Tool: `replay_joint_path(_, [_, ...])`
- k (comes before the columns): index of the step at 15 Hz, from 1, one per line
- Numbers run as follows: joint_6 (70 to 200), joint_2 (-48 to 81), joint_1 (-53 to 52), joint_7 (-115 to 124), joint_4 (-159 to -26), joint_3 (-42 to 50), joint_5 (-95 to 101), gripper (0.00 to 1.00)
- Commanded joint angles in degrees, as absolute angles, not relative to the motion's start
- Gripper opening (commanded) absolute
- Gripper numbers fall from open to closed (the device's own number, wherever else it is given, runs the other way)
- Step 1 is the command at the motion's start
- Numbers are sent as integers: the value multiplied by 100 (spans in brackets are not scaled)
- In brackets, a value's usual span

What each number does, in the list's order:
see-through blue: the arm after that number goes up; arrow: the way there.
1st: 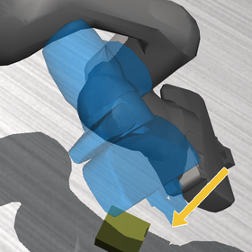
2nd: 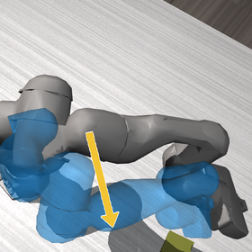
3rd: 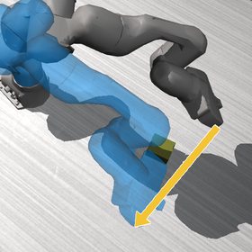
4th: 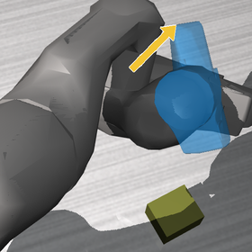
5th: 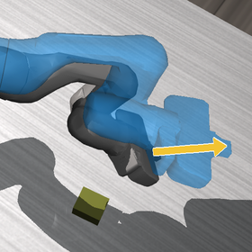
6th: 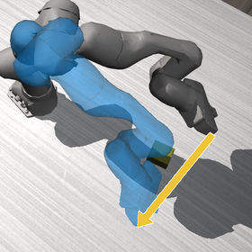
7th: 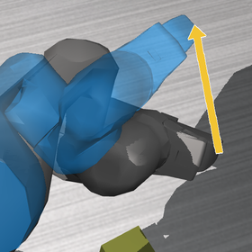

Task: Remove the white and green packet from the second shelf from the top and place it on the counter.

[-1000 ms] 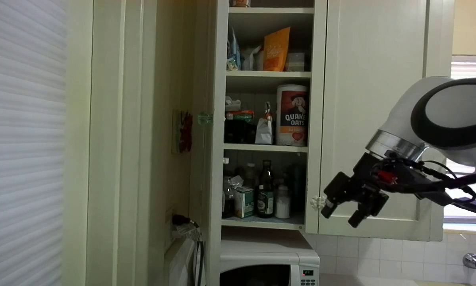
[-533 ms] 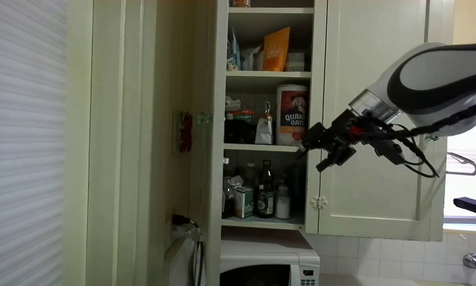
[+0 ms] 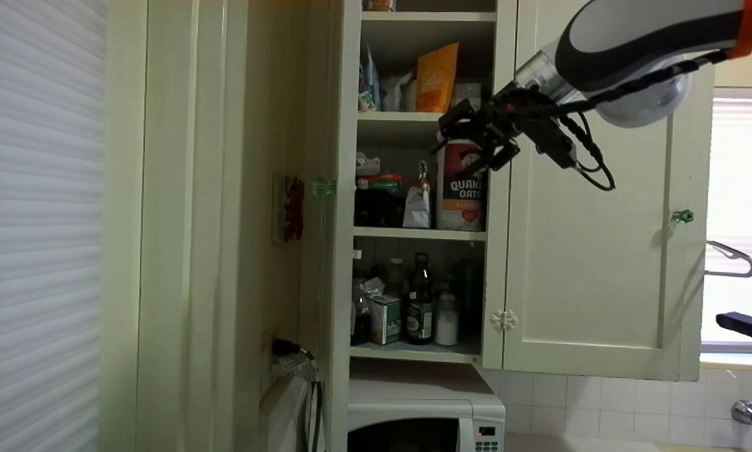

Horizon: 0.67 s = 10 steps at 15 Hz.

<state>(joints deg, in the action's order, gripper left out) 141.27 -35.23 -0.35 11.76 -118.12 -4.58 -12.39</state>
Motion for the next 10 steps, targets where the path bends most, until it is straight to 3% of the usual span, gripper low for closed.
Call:
replay_joint_path(1, [14237,-2622,378,1632,-10379,-821,-801,100])
replay_joint_path(5, [14100,-1759,647,2020,-8916,-1049,53,100])
replay_joint_path(6, [14233,-2275,372,1810,-9684,-828,-231,100])
replay_joint_path(10, [14228,-1763,427,1912,-9016,-872,9,100])
